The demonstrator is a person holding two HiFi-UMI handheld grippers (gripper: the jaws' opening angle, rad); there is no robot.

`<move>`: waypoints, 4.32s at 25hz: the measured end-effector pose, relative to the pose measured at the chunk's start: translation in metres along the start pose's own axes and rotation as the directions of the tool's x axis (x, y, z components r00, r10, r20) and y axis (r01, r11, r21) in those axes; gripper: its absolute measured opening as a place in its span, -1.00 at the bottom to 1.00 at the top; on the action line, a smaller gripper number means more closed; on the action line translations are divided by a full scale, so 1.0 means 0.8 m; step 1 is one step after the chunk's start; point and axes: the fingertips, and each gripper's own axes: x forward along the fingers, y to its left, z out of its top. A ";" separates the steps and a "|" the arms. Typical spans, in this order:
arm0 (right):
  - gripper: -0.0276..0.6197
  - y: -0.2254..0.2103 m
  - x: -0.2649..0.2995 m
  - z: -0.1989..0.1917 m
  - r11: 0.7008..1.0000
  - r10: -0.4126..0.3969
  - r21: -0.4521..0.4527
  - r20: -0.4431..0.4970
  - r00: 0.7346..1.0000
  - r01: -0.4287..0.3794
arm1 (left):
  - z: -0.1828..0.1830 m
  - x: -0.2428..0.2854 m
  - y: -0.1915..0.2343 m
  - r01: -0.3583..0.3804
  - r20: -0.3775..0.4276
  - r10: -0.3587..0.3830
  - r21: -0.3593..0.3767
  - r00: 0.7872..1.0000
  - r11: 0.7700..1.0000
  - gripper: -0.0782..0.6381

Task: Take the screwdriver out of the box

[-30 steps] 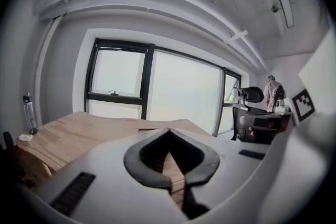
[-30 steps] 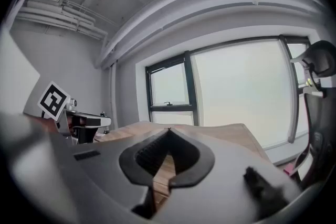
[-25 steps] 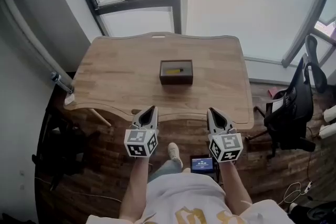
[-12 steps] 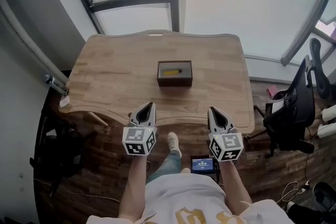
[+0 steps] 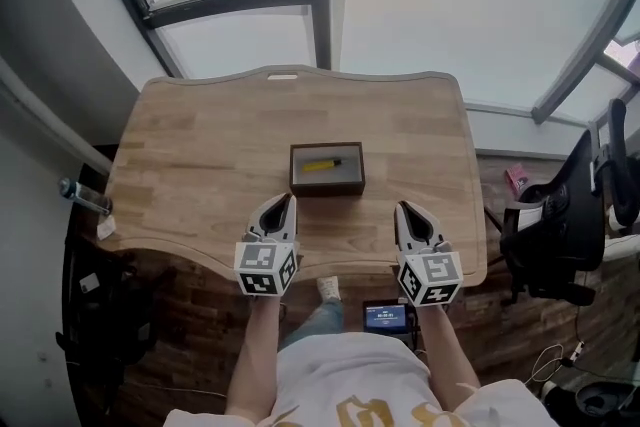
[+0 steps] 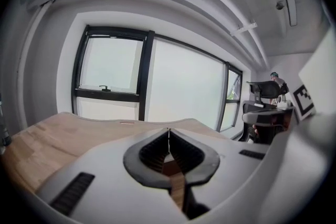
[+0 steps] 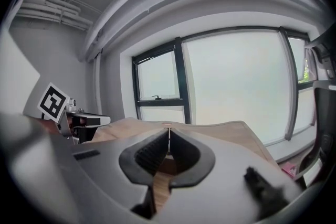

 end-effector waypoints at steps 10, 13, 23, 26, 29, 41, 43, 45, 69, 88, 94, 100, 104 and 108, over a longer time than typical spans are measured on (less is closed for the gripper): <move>-0.82 -0.035 0.115 0.000 0.998 -0.051 0.023 -0.077 0.996 0.052 | 0.005 0.127 0.046 0.087 -0.082 -0.086 0.010 0.993 0.996 -0.74; -0.82 -0.036 0.141 -0.004 0.998 -0.057 0.019 -0.105 0.993 0.059 | 0.006 0.152 0.057 0.112 -0.096 -0.110 0.017 0.989 0.994 -0.74; -0.82 -0.047 0.178 -0.009 0.994 -0.104 0.009 -0.151 0.983 0.107 | 0.001 0.200 0.069 0.193 -0.128 -0.187 0.034 0.974 0.981 -0.74; -0.82 -0.050 0.179 -0.010 0.993 -0.112 0.013 -0.150 0.982 0.115 | -0.005 0.203 0.064 0.209 -0.146 -0.200 0.047 0.969 0.977 -0.74; -0.82 -0.051 0.185 -0.014 0.994 -0.107 0.019 -0.150 0.983 0.111 | -0.007 0.204 0.066 0.208 -0.153 -0.198 0.058 0.968 0.976 -0.74; -0.82 -0.045 0.201 -0.039 0.995 -0.075 0.059 -0.152 0.985 0.085 | -0.021 0.208 0.064 0.229 -0.212 -0.202 0.115 0.956 0.967 -0.74; -0.82 -0.048 0.203 -0.041 0.995 -0.070 0.058 -0.151 0.986 0.080 | -0.026 0.215 0.062 0.238 -0.236 -0.201 0.136 0.951 0.962 -0.74; -0.82 -0.053 0.203 -0.044 0.995 -0.069 0.056 -0.156 0.985 0.079 | -0.034 0.221 0.057 0.254 -0.279 -0.203 0.160 0.939 0.954 -0.74; -0.82 -0.084 0.252 -0.078 0.994 -0.048 0.085 -0.225 0.973 0.069 | -0.136 0.266 0.013 0.570 -0.734 -0.240 0.237 0.636 0.787 -0.67; -0.82 -0.091 0.276 -0.103 0.990 -0.018 0.133 -0.264 0.964 0.055 | -0.176 0.288 0.016 0.565 -0.846 -0.088 0.270 0.525 0.780 -0.33; -0.82 -0.090 0.280 -0.106 0.990 -0.011 0.135 -0.269 0.963 0.049 | -0.178 0.296 0.008 0.575 -0.855 -0.053 0.299 0.515 0.762 -0.31; -0.82 -0.092 0.282 -0.113 0.989 -0.009 0.140 -0.280 0.960 0.051 | -0.205 0.297 -0.003 0.602 -0.891 -0.045 0.267 0.452 0.752 -0.12; -0.82 -0.092 0.282 -0.115 0.989 -0.007 0.139 -0.284 0.959 0.049 | -0.213 0.298 -0.007 0.588 -0.900 -0.063 0.228 0.431 0.776 -0.08; -0.82 -0.095 0.283 -0.121 0.988 0.001 0.149 -0.292 0.956 0.045 | -0.219 0.305 -0.006 0.561 -0.898 -0.043 0.235 0.437 0.794 -0.08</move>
